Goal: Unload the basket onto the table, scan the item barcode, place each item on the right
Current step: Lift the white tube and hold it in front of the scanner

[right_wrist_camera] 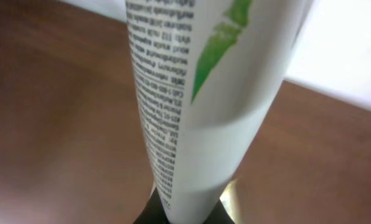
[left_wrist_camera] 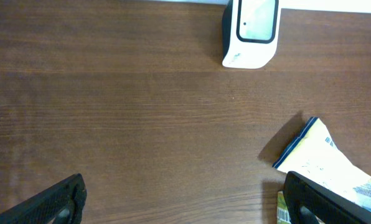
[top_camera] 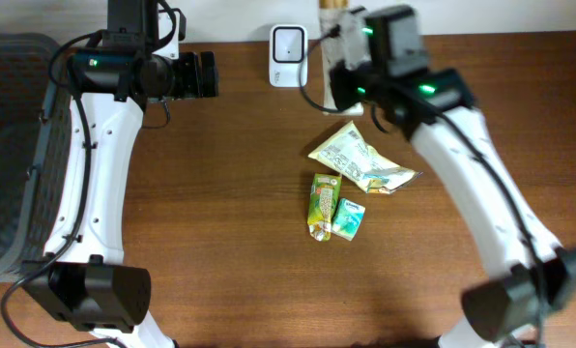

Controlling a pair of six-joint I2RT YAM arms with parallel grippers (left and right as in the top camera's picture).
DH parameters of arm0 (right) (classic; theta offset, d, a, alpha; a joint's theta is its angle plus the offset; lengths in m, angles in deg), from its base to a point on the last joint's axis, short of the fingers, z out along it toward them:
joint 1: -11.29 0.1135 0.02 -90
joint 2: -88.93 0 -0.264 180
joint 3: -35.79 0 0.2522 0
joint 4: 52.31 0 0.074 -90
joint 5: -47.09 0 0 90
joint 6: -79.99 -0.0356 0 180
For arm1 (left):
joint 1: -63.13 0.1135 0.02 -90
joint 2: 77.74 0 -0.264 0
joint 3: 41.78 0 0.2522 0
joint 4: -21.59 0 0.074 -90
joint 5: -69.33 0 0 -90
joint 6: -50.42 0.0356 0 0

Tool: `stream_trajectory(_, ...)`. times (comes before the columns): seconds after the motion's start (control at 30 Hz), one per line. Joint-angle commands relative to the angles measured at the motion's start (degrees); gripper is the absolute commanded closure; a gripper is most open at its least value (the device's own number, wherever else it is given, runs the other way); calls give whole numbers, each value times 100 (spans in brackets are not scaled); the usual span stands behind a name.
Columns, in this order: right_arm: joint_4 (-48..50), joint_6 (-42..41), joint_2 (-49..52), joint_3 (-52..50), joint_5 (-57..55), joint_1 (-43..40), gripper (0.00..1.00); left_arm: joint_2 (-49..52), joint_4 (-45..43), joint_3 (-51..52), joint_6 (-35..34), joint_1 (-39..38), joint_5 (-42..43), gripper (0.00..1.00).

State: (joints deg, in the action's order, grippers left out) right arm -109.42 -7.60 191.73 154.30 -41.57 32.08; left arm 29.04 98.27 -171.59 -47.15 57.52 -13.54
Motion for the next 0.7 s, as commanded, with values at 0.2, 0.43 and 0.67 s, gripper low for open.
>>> stream_trajectory(0.2,2979,2964,1947,219,-4234,619,96,24,-2,-9,-11,15,59,1)
stream_trajectory(0.43,5650,6116,3279,219,-3906,614,96,24,-2,-9,-13,15,59,1)
stream_trajectory(0.67,6387,7005,3869,219,-3779,581,96,24,-2,-9,-13,15,59,1)
